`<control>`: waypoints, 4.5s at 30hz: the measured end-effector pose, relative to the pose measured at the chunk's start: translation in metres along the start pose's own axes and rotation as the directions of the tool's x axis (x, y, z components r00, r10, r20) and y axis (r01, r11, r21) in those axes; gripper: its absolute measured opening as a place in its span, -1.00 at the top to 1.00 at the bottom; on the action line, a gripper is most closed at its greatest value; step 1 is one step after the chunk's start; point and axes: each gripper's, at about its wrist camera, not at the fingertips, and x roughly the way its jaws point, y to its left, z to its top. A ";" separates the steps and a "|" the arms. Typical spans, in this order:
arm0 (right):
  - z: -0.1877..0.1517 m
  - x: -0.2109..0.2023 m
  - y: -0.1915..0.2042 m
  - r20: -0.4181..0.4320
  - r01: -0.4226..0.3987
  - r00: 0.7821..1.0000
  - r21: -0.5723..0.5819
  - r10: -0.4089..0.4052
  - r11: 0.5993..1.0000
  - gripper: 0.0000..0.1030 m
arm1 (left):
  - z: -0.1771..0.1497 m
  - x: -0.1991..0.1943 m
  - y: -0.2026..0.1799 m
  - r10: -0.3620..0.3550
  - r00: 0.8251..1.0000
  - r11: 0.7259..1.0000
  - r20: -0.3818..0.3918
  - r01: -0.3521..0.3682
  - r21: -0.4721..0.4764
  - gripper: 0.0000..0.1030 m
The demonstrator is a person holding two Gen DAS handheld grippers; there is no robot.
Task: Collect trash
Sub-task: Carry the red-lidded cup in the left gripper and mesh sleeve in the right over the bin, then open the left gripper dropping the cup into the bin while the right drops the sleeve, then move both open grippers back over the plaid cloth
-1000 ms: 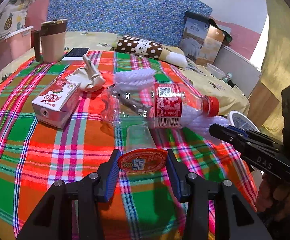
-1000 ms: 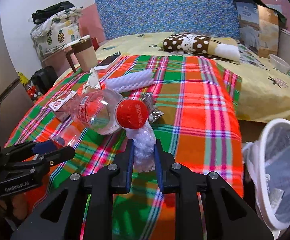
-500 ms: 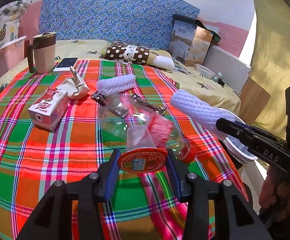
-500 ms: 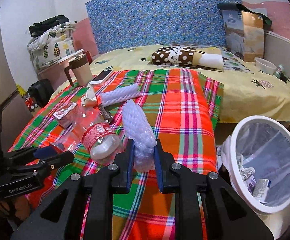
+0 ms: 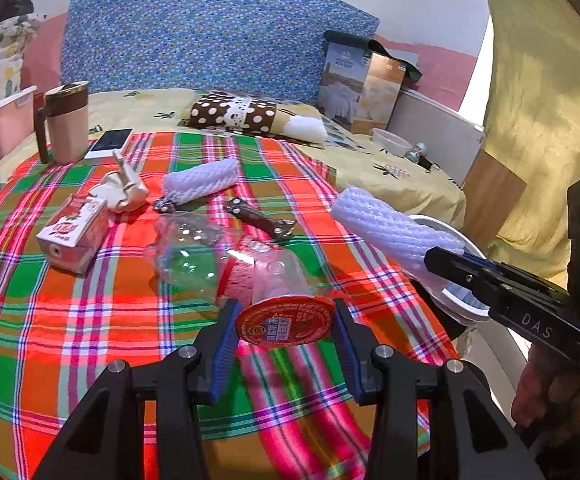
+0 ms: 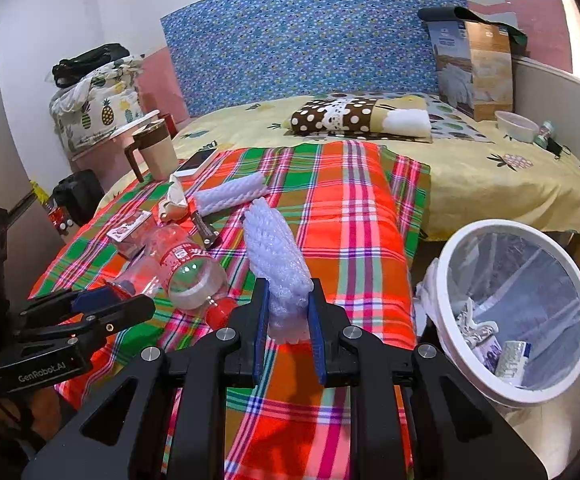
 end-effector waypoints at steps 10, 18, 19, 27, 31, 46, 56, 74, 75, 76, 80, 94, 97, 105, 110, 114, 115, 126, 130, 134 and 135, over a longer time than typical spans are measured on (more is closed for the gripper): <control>-0.008 -0.011 -0.023 0.004 0.050 0.999 0.051 -0.050 0.997 0.60 | 0.008 0.013 -0.026 -0.051 0.999 0.998 -0.014 0.052 0.045 0.13; -0.016 -0.026 -0.056 0.009 0.122 0.992 0.122 -0.124 0.985 0.60 | 0.014 0.031 -0.058 -0.104 0.994 0.990 -0.044 0.108 0.095 0.13; -0.017 -0.029 -0.060 0.010 0.133 0.991 0.132 -0.135 0.982 0.60 | 0.015 0.034 -0.063 -0.112 0.993 0.988 -0.047 0.116 0.105 0.13; -0.025 -0.045 -0.095 0.011 0.213 0.976 0.206 -0.219 0.955 0.59 | 0.027 0.059 -0.106 -0.177 0.982 0.967 -0.071 0.187 0.174 0.13; -0.030 -0.051 -0.109 0.003 0.246 0.967 0.237 -0.253 0.940 0.59 | 0.032 0.073 -0.129 -0.214 0.973 0.951 -0.088 0.228 0.207 0.13; -0.043 -0.052 -0.153 -0.061 0.329 0.943 0.305 -0.326 0.894 0.58 | 0.032 0.133 -0.191 -0.291 0.936 0.903 -0.196 0.337 0.267 0.12; -0.047 -0.050 -0.163 -0.085 0.354 0.934 0.314 -0.346 0.881 0.49 | 0.032 0.165 -0.207 -0.279 0.930 0.898 -0.237 0.341 0.278 0.12; -0.043 -0.056 -0.160 -0.052 0.348 0.936 0.304 -0.349 0.887 0.25 | 0.038 0.156 -0.194 -0.277 0.941 0.915 -0.193 0.320 0.245 -0.09; -0.042 -0.056 -0.158 -0.049 0.345 0.937 0.300 -0.347 0.890 0.25 | 0.038 0.153 -0.193 -0.278 0.941 0.916 -0.191 0.320 0.243 -0.09; -0.041 -0.056 -0.157 -0.047 0.341 0.938 0.295 -0.343 0.892 0.25 | 0.039 0.151 -0.191 -0.277 0.942 0.917 -0.189 0.318 0.240 -0.09; -0.038 -0.056 -0.146 -0.034 0.325 0.944 0.275 -0.329 0.905 0.25 | 0.038 0.138 -0.183 -0.273 0.945 0.922 -0.178 0.310 0.231 -0.09; -0.029 -0.055 -0.103 -0.001 0.274 0.960 0.189 -0.279 0.943 0.25 | 0.031 0.090 -0.143 -0.236 0.965 0.947 -0.117 0.256 0.195 -0.09; -0.027 -0.056 -0.093 0.011 0.256 0.965 0.168 -0.262 0.952 0.25 | 0.029 0.080 -0.133 -0.224 0.969 0.953 -0.104 0.240 0.184 -0.09; -0.027 -0.052 -0.073 0.025 0.217 0.975 0.134 -0.222 0.967 0.24 | 0.026 0.057 -0.108 -0.190 0.979 0.968 -0.069 0.199 0.156 -0.09; -0.027 -0.050 -0.063 0.028 0.191 0.980 0.123 -0.196 0.974 0.15 | 0.023 0.047 -0.096 -0.176 0.983 0.973 -0.058 0.182 0.138 -0.09; -0.028 -0.049 -0.055 0.032 0.165 0.985 0.102 -0.169 0.981 0.14 | 0.020 0.039 -0.088 -0.165 0.985 0.978 -0.046 0.170 0.123 -0.09; -0.027 -0.049 -0.053 0.033 0.158 0.986 0.097 -0.161 0.983 0.14 | 0.018 0.038 -0.085 -0.164 0.985 0.979 -0.046 0.169 0.117 -0.09; -0.024 -0.037 -0.029 0.027 0.084 0.996 0.069 -0.086 0.994 0.03 | 0.006 0.016 -0.049 -0.136 0.990 0.988 -0.032 0.138 0.069 -0.09; -0.021 -0.028 -0.015 0.013 0.048 0.999 0.033 -0.049 0.998 0.03 | 0.002 0.006 -0.028 -0.103 0.994 0.993 -0.021 0.104 0.047 -0.09; -0.018 -0.021 -0.001 0.000 0.010 1.000 -0.014 -0.010 1.000 0.03 | -0.001 0.000 -0.008 -0.063 0.998 0.998 -0.015 0.063 0.020 -0.09; -0.017 -0.019 0.001 -0.003 0.003 1.000 -0.023 -0.003 1.000 0.03 | -0.001 -0.001 -0.005 -0.055 0.998 0.998 -0.014 0.055 0.015 -0.09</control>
